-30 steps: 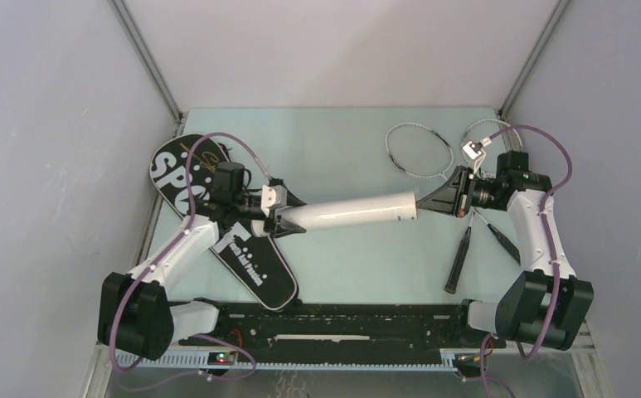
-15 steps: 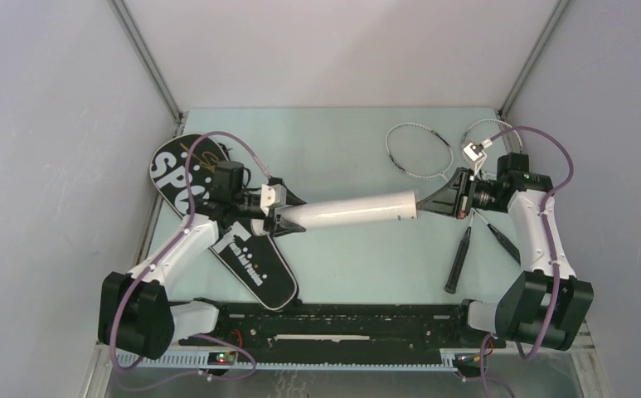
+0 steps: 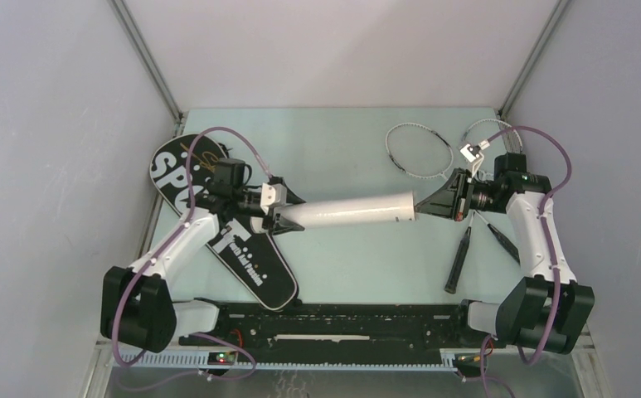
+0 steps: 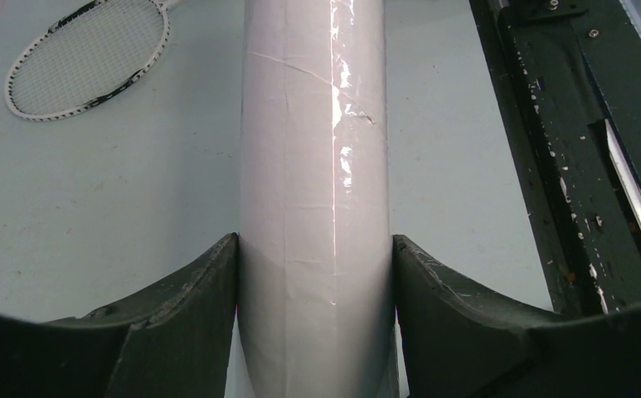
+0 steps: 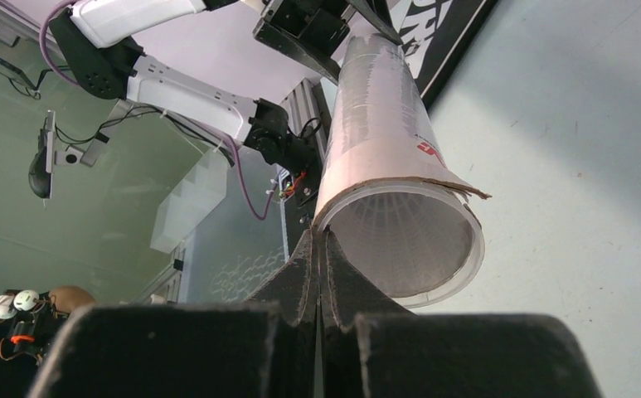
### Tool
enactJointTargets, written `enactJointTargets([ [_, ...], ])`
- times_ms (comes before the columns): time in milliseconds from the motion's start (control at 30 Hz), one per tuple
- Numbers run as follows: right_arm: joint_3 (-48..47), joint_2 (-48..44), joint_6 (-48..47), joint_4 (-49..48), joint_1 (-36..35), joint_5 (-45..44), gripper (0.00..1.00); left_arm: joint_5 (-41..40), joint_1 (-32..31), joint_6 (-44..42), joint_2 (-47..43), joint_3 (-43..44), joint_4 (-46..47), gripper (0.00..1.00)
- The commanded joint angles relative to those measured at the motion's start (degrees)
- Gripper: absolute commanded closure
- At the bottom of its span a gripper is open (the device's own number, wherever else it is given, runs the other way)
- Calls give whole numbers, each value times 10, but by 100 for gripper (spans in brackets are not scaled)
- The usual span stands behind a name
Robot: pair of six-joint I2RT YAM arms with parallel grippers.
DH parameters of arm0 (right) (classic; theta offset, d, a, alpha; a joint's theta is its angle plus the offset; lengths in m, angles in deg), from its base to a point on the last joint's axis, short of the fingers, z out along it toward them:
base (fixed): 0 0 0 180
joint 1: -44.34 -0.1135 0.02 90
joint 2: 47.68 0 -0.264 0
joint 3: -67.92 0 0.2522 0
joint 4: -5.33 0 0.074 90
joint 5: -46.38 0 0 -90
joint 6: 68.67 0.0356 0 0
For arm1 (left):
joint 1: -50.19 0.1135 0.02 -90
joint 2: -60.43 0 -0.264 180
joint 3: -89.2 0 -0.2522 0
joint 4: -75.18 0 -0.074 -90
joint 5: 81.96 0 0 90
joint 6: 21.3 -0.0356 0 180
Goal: Pack up the badminton gear
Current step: Close the lid on the shuttle tube.
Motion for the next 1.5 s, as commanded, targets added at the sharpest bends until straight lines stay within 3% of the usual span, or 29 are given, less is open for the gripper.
enactJointTargets([
  [0,-16,-16,9,-3,-4,44,100,29,1,-39,7,47,-12,54],
  [200,-16,-22,2,6,-4,42,100,18,1,-62,19,55,-25,54],
  [367,-16,-26,-11,17,-13,38,91,16,1,-60,31,72,-26,54],
  [933,-16,-13,-34,30,-32,19,81,22,-4,-56,36,84,-26,54],
  [1467,-16,10,-55,35,-58,21,79,37,-15,-83,43,89,-49,54],
])
